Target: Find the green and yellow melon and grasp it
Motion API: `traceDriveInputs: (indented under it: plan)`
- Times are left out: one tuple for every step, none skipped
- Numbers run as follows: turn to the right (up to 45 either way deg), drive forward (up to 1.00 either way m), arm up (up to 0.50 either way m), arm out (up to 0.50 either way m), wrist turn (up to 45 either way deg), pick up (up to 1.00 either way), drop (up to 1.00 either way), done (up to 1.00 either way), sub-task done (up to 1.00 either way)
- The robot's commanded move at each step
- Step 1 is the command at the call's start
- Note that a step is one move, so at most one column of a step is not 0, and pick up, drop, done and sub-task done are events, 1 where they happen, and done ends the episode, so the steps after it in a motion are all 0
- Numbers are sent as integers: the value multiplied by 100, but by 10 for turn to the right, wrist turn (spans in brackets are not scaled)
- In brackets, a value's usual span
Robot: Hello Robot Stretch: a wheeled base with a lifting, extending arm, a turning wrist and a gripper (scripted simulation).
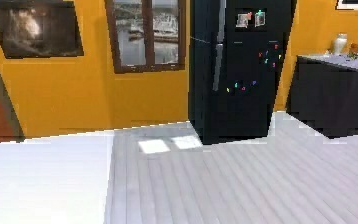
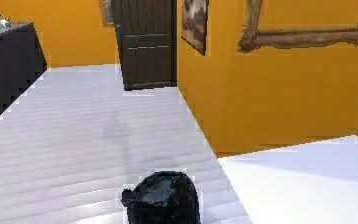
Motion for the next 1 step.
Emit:
traceDriveInputs:
  plan:
    - [0, 35, 0, 0, 0, 0, 0, 0, 0]
